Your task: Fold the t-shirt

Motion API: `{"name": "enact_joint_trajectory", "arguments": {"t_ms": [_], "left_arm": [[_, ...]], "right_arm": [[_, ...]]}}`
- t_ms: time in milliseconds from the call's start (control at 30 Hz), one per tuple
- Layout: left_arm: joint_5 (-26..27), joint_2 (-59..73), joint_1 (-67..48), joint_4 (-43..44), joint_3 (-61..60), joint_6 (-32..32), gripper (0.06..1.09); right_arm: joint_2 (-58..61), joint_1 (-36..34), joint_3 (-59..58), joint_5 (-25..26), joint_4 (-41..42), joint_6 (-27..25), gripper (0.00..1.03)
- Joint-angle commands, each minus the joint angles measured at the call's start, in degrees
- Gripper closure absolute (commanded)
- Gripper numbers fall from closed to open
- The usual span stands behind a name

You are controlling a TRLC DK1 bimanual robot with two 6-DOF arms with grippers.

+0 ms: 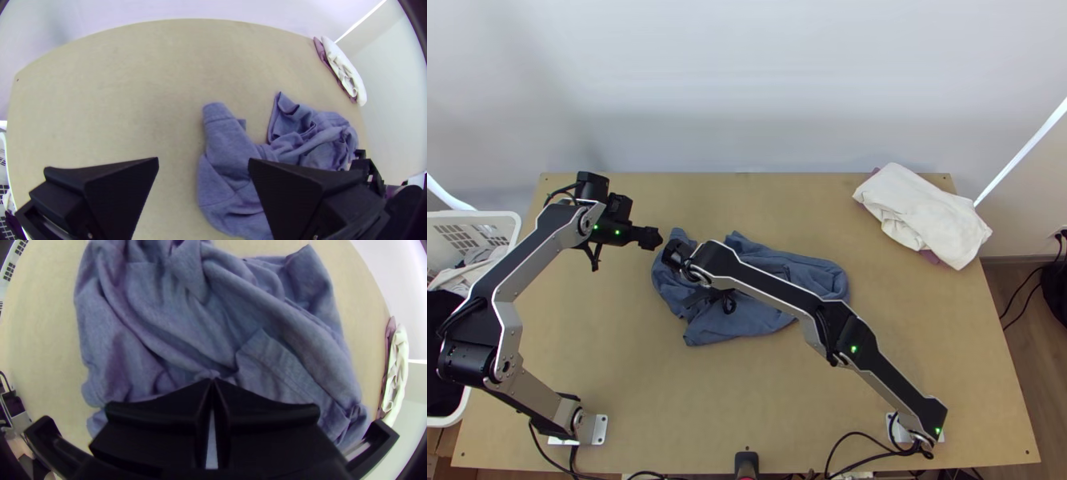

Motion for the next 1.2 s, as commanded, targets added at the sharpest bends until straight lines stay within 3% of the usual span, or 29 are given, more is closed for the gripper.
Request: {"name": "enact_joint_trajectory", "arguments": {"t_ms": [0,700,733,767,800,867,900,1000,1167], "left_arm": [[-0.12,-1.03,-0.40,-0.36,0.44,0.03,0.11],[-1.79,13.82,-8.22,0.60,5.98,-0.23,0.12],[-2.67,14.17,-8.31,0.69,5.98,-0.23,0.18],[-2.84,14.26,-8.31,1.66,5.71,-0.15,0.31],[-2.84,13.65,-8.22,3.24,5.10,-0.67,0.49],[-2.84,11.18,-7.87,7.63,3.43,-2.08,0.95],[-2.84,9.87,-7.60,9.22,2.99,-2.52,1.05],[-2.40,6.00,-6.99,9.13,3.69,-2.70,1.05],[-2.49,2.40,-4.18,8.07,10.63,-8.76,1.05]], "right_arm": [[-7.25,-0.47,-1.21,0.36,0.93,-0.44,1.00],[-16.04,0.06,-5.78,0.28,1.81,-0.18,1.00],[-16.22,0.15,-5.78,0.28,1.90,-0.18,1.00],[-16.39,0.32,-5.78,0.28,1.90,-0.18,1.00],[-16.57,0.50,-5.78,0.28,1.98,-0.18,1.00],[-17.27,0.68,-5.86,0.28,1.98,-0.35,1.00],[-17.62,0.76,-5.86,0.28,2.16,-0.44,1.00],[-18.76,0.59,-5.86,0.36,2.34,-0.53,1.00],[-21.31,-0.82,-5.51,0.45,3.30,-1.05,1.00]]}}
